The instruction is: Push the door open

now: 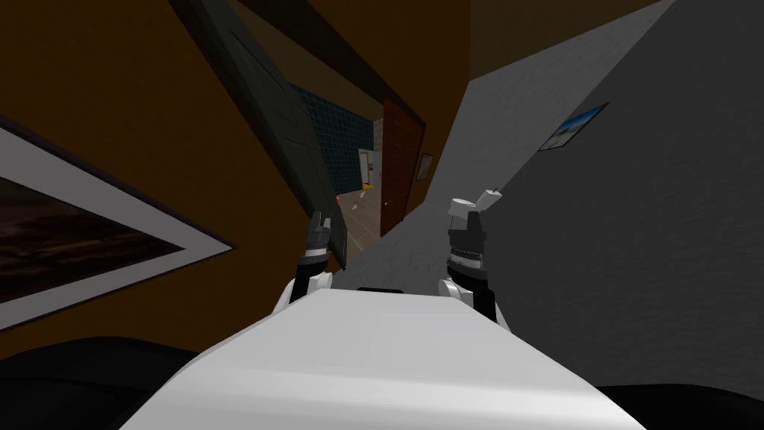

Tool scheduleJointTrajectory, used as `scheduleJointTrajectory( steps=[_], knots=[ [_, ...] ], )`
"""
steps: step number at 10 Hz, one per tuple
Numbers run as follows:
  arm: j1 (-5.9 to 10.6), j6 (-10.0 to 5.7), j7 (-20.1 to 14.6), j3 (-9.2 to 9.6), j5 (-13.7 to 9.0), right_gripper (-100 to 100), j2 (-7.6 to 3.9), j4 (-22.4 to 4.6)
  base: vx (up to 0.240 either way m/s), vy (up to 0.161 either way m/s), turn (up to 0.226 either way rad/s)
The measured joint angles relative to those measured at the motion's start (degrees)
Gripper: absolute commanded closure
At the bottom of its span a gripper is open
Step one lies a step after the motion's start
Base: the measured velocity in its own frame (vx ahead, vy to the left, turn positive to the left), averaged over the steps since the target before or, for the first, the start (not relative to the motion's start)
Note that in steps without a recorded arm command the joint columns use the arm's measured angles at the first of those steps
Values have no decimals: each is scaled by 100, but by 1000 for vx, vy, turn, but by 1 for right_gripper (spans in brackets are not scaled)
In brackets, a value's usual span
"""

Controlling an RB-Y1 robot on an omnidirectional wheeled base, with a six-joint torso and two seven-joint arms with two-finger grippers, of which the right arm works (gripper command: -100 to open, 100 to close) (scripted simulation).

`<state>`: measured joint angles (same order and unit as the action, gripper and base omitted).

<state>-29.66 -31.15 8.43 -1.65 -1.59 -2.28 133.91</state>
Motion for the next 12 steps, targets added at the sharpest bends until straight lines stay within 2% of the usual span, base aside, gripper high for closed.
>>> scheduleJointTrajectory(
  steps=[2, 5, 7, 12],
  knots=[
    [12, -80, -38, 165, 1, -100, -46, -189, 184, -49, -5],
    [196, -51, -73, 369, 3, -100, -95, -478, 174, -14, -12],
    [238, -100, -107, 510, 0, -100, -131, -658, 126, -16, -10],
    [519, -225, -213, 907, -16, -100, -222, -1340, 154, -36, -16]
  ],
)
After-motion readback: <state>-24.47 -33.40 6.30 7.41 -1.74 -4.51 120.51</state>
